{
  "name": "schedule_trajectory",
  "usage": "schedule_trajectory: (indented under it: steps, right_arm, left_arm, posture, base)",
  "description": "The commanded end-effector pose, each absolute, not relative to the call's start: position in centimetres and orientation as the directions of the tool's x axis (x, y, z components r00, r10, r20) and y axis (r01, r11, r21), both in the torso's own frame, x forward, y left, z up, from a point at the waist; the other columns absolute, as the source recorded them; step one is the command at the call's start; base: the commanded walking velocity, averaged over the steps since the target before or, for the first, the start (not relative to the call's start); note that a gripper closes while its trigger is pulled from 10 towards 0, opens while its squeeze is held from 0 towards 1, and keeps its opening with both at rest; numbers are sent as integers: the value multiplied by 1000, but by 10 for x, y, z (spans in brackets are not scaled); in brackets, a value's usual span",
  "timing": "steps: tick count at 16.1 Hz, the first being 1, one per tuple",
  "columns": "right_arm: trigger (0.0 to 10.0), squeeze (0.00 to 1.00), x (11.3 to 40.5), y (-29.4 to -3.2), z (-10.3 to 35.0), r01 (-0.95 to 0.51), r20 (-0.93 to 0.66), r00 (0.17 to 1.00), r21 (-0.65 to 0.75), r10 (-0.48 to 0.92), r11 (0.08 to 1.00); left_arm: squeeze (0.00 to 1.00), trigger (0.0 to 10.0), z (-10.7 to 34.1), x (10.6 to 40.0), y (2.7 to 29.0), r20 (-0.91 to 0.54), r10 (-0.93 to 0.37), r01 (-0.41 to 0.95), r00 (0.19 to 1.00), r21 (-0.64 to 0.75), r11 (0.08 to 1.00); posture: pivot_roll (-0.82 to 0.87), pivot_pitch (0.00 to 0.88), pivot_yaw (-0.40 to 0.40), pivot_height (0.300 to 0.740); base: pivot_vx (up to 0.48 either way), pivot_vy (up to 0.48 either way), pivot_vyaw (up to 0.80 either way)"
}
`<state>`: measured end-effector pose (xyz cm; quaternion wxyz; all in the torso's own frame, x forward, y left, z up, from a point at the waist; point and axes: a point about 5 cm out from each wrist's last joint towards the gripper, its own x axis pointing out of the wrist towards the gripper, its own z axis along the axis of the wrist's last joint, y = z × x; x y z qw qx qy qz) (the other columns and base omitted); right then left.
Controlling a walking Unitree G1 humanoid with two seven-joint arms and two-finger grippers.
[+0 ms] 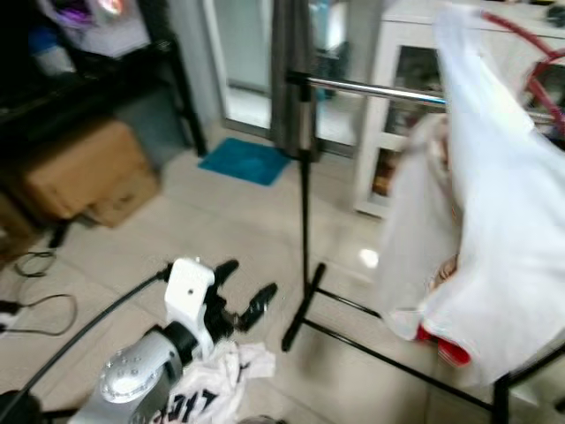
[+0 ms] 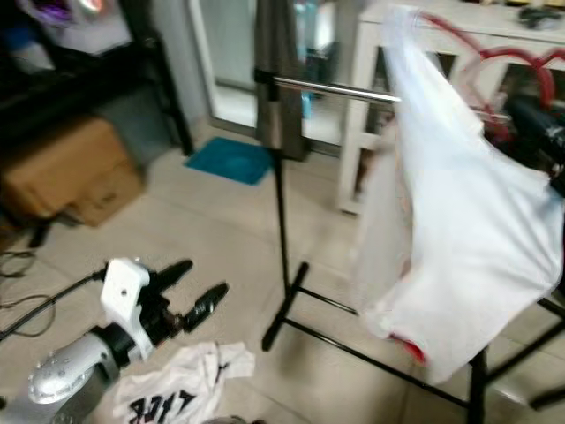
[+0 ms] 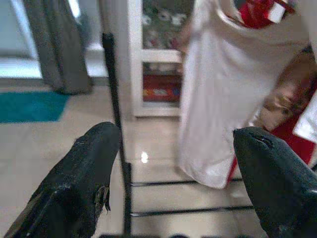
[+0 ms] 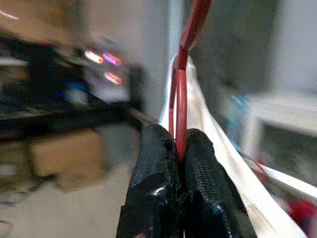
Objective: Hang hanger
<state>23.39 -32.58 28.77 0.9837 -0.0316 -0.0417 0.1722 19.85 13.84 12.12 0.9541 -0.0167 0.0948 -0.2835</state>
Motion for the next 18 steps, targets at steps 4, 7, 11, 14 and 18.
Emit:
schedule_trajectory:
  steps: [4,7,11,14,18]
  right_arm:
    - [10000,0,238,-344,261,-193,6,981,-56,194,980]
    - [10000,0,226,-328,243,-363,31,932,42,362,931]
    - [10000,0,202,-308,227,-547,78,836,208,544,811]
    - [10000,0,195,-296,222,-592,51,801,217,596,777]
    - [10000,0,192,-285,223,-623,58,775,237,630,745]
  left_arm:
    - [0,10000,121,204,141,-174,-525,527,833,-41,849]
    - [0,10000,120,204,138,-173,-524,527,834,-32,849]
    - [0,10000,120,204,136,-165,-525,525,835,-48,850]
    - [0,10000,119,204,136,-164,-530,530,832,-52,847]
    - [0,10000,119,204,135,-156,-538,530,828,-91,843]
  posture:
    - [-22,0,33,740]
    - [-21,0,28,740]
    - [-27,0,30,740]
    - [-30,0,33,740]
    - [-36,0,35,740]
  base:
    - [0,0,0]
    - [0,-95,0]
    - [0,-454,0]
    - [0,-480,0]
    - [0,-297,0]
